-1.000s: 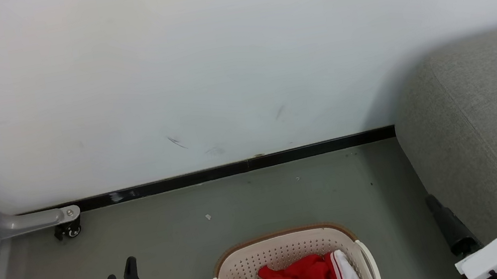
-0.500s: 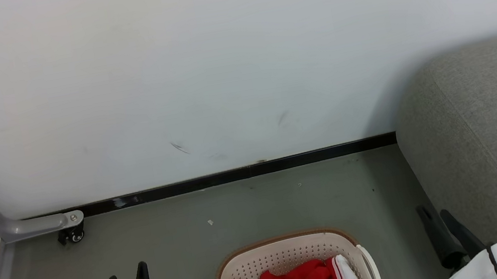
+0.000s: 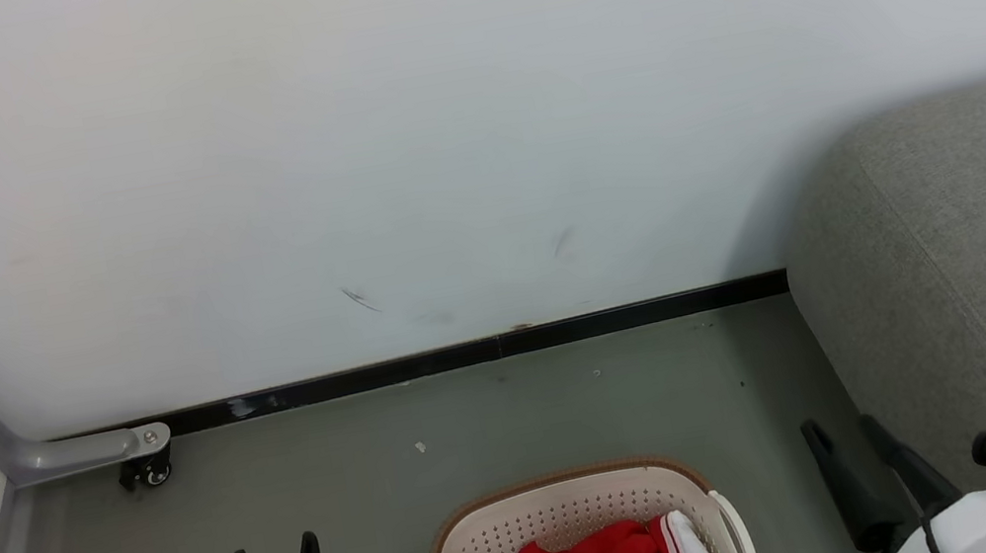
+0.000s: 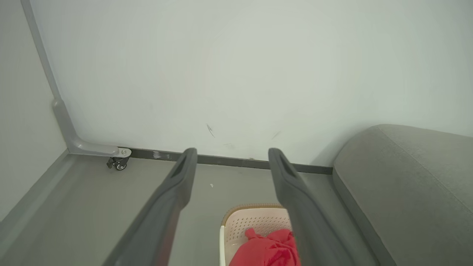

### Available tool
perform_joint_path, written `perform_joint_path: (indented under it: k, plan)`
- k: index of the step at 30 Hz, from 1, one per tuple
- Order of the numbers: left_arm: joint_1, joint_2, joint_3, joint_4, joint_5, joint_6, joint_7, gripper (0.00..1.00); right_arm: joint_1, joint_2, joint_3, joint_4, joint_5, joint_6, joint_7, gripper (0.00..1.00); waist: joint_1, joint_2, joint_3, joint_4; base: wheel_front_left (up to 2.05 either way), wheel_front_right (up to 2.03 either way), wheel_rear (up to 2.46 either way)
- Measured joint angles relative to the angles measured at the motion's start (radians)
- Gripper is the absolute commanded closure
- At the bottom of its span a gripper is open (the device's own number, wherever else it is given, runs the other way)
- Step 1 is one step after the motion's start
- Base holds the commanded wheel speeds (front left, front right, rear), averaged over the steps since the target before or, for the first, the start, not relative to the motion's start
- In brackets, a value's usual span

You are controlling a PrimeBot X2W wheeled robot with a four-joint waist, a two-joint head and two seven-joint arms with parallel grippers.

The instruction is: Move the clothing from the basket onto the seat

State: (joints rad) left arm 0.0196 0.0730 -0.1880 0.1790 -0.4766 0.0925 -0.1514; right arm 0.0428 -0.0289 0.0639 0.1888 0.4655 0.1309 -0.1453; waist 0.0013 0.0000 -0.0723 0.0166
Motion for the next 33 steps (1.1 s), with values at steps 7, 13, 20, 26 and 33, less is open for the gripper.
perform_joint_path:
  k: [7,13,20,26,33]
  plan:
    - [0.013,0.0,-0.019,-0.001,0.091,0.021,-0.025,0.0,0.011,-0.001,0.018,-0.02,-0.1,0.0,-0.027,0.0,-0.0004,0.0,-0.003,-0.001,0.0,0.0,0.0]
    - [0.013,0.0,-0.032,-0.003,0.167,0.039,-0.045,0.0,0.015,-0.004,0.03,-0.035,-0.178,0.0,-0.05,0.0,-0.0006,0.0,-0.006,-0.002,0.0,0.0,0.0]
    - [0.014,-0.002,-0.037,-0.002,0.235,0.055,-0.073,0.0,0.019,-0.006,0.044,-0.053,-0.278,0.0,-0.076,0.0,-0.0006,0.0,-0.011,-0.001,0.0,0.0,0.0]
    - [0.02,-0.003,-0.039,0.013,0.287,0.065,-0.094,0.0,0.033,-0.007,0.055,-0.065,-0.358,0.0,-0.096,0.0,-0.0007,0.0,-0.017,-0.001,0.0,0.0,0.0]
    - [0.02,-0.003,-0.037,0.037,0.3,0.065,-0.098,0.0,0.034,-0.008,0.059,-0.072,-0.374,0.0,-0.103,0.0,-0.0007,0.0,-0.018,-0.005,0.0,0.0,0.0]
